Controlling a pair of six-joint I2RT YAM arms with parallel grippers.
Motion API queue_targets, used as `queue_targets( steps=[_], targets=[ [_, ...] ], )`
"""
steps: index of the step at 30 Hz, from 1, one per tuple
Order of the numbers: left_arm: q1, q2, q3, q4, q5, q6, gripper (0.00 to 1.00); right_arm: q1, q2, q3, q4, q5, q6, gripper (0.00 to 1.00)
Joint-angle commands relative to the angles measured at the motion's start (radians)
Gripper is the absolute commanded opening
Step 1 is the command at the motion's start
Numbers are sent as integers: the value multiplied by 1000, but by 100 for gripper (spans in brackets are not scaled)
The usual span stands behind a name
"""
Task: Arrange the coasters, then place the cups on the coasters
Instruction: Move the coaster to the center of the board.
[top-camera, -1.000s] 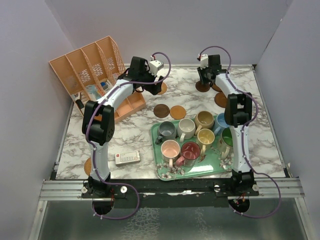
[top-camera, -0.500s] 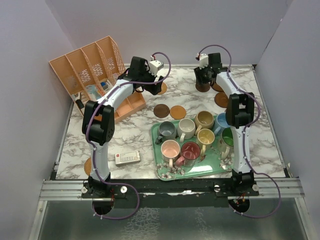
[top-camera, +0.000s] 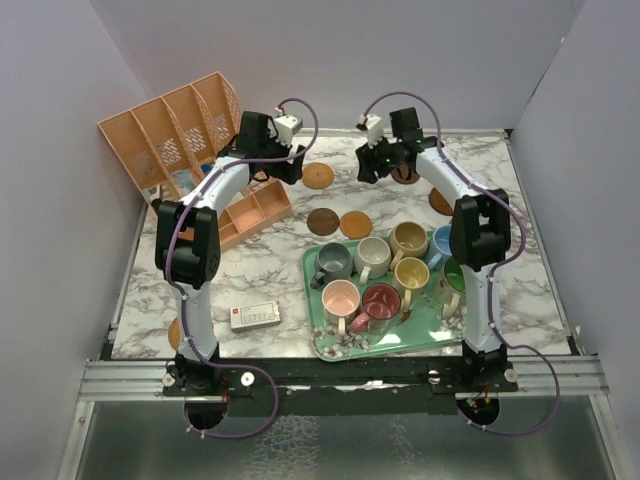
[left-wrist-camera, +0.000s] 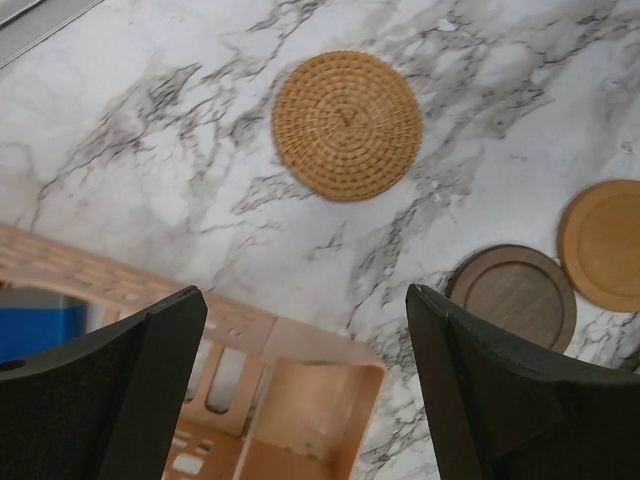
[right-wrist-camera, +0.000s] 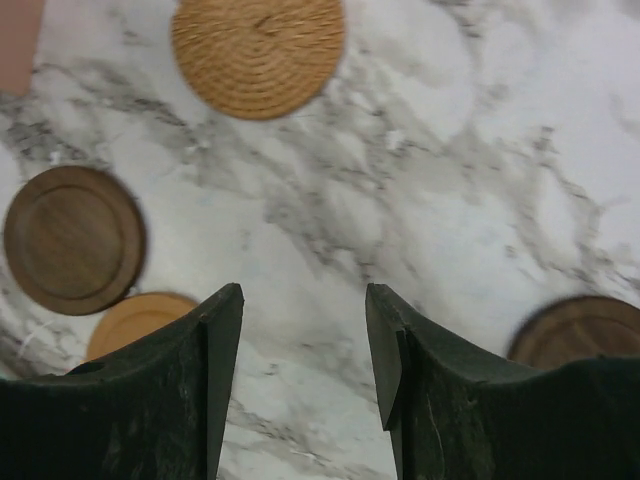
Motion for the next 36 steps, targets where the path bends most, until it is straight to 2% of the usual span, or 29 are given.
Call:
queue_targets(
  steps=[1,8,14,18,21,25,36],
  targets=[
    [69,-101,-32,40,-29,-62,86,82,0,-43,-25,-98,-23,54],
    [119,-144,-58,53,-29,-68,92,196,38,-46,-25,-84,-8,65],
    [130,-163,-70,53,-14,-73,99,267,76,-37,-20,46,-18,79],
    [132,-168,-71,55,5,-82,99,289,89,-46,-5,110,-29,80],
    [132,-170,-74,60,15,-89,99,294,102,-48,1,146,-38,79],
    [132,-172,-77,61,19,-89,99,296,118,-48,8,195,-47,71],
    [133,-176,-81,62,17,-91,99,294,142,-52,54,375,-72,57]
  ],
)
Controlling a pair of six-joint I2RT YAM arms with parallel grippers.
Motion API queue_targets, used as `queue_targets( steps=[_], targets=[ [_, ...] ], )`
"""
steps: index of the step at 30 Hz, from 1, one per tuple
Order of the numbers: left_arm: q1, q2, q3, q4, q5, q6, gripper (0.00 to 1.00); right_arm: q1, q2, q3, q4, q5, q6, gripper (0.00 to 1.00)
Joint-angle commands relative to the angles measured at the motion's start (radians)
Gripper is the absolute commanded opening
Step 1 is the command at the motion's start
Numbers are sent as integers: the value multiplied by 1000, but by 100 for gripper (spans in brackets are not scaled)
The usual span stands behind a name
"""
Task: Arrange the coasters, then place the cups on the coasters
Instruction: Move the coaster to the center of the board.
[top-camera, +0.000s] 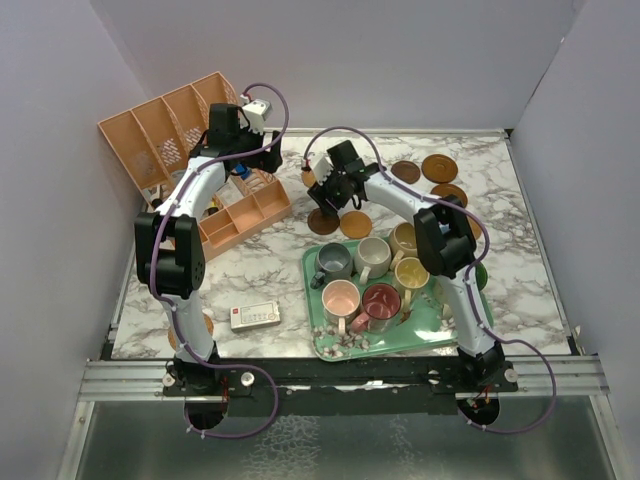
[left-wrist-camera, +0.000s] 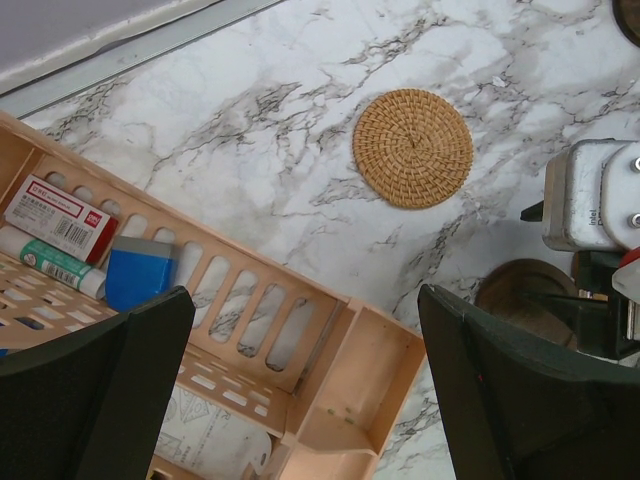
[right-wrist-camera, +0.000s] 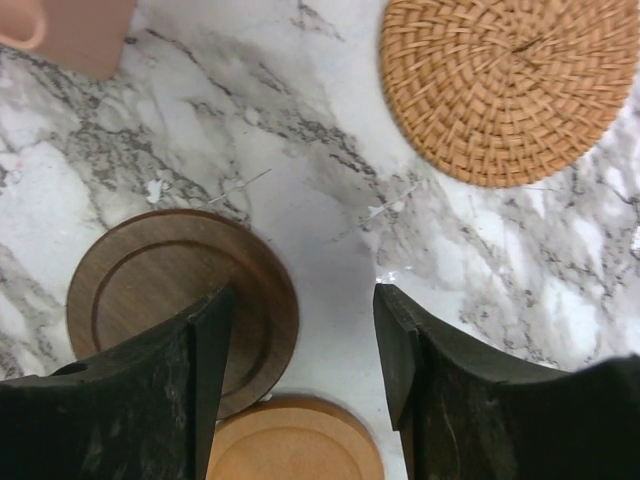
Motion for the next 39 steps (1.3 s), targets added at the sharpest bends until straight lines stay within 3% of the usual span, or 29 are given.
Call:
queue_targets(
  steps=[1,16,39],
  targets=[
    [4,-48,-12,25,23,-9,99,-1,46,0,29,166,-31,56],
    [4,-45,-10,28,22,-17,99,-119,58,29,28,300,-14,47],
    [4,-19,-3,34,45,-36,99,-272,-187,-353,85,345,-59,38]
  ],
)
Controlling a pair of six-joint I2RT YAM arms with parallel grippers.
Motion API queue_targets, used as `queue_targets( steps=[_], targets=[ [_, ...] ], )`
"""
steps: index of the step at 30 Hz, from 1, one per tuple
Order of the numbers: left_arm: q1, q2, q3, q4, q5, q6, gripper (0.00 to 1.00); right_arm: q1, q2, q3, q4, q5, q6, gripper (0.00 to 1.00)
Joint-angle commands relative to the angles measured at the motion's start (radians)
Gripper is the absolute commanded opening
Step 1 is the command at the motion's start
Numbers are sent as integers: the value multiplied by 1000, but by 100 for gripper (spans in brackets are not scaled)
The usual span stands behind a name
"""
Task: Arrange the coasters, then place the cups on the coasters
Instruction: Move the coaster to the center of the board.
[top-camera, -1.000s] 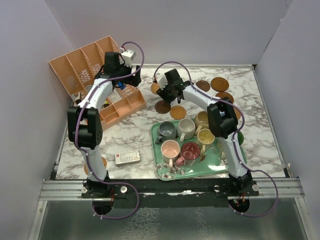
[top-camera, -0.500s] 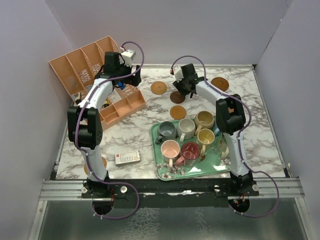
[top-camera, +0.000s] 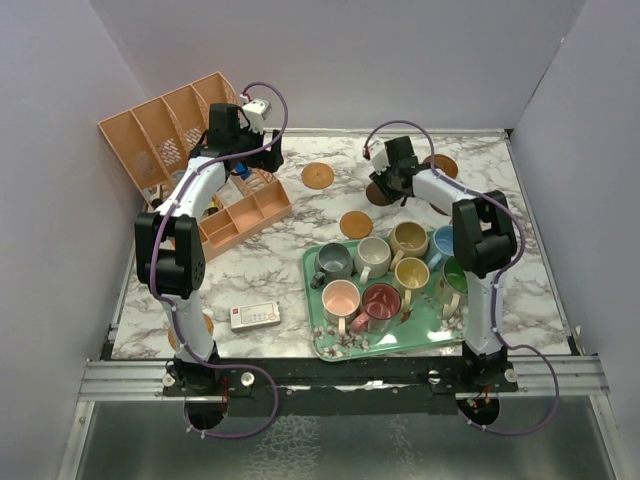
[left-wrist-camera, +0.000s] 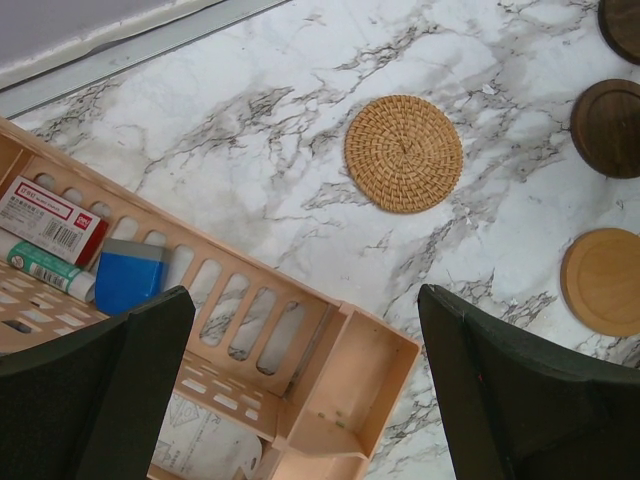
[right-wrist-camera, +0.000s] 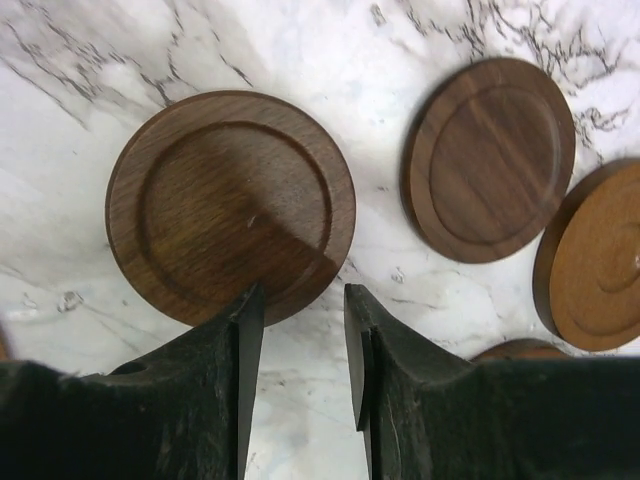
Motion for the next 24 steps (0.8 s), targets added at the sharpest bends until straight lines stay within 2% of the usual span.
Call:
queue_targets(
  steps=[1,12,24],
  targets=[
    [3,-19,-1,25,33,-12,99,-38,-22,-73,-46,39,-13,38],
    [3,-16,-4,24,37,-10,99,-113,-62,-123,-60,49,-24,34],
    [3,-13,-5,26,42,-11,99,-159,-29,-93,-61,68,-50,32]
  ],
)
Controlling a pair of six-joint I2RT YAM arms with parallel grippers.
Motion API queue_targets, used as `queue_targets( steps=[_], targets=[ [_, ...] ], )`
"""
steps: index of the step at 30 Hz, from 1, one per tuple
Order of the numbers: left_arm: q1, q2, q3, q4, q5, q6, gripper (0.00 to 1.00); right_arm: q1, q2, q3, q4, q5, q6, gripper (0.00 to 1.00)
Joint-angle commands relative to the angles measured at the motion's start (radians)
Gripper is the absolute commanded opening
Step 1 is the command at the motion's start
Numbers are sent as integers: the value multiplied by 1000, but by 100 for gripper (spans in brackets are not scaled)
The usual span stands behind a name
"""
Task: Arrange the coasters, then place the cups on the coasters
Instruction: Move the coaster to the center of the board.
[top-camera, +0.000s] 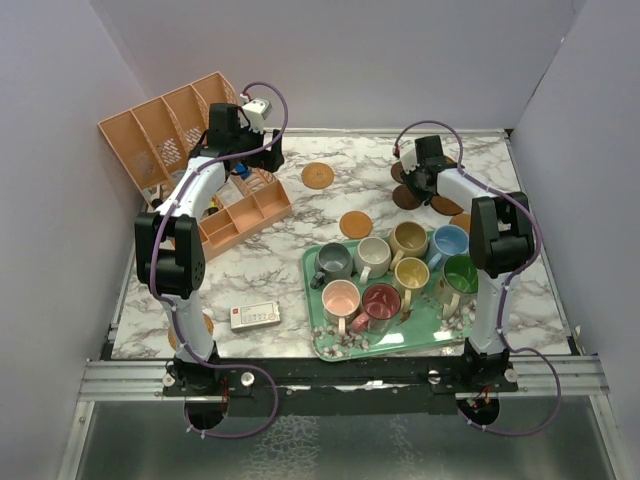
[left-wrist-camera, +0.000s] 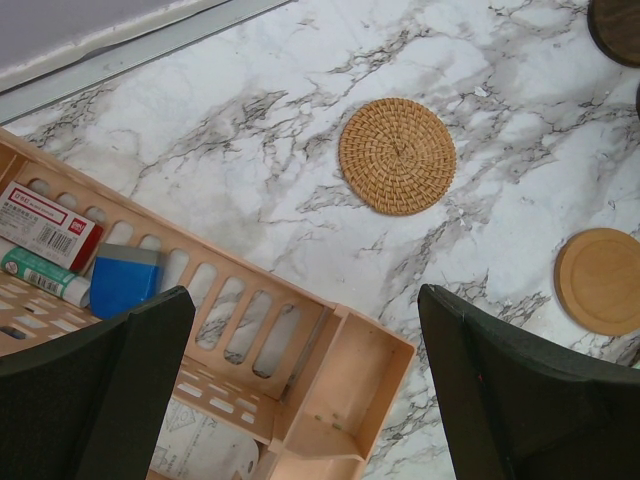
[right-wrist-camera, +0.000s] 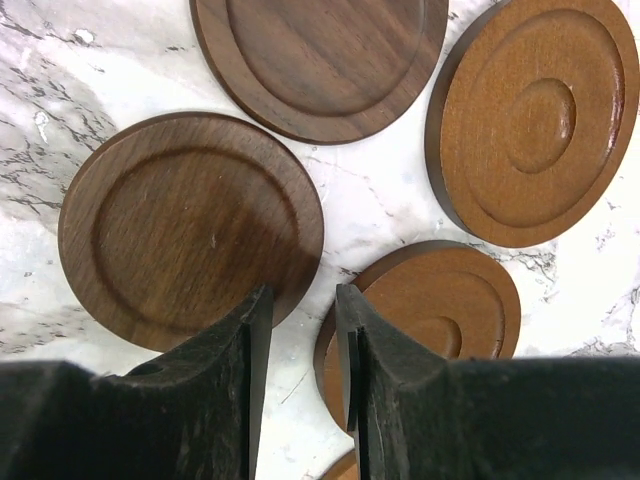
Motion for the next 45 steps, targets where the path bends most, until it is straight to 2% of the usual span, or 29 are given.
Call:
queue_targets(
  steps=[1,8,27,45],
  targets=[
    [3,-13,-6,21,27,-6,99,-13,31,0,-63,35,-28,32],
    [4,-10,-3,21,26,-5,99,-13,9,-14,-102,-18,-66,31],
    [4,-12,-13,24,30,-7,99,-21,0,1,-145,-6,-83,30],
    [3,-13,-18,30,38,-14,99,-20,26,76,-225,-167,-73,32]
  ],
)
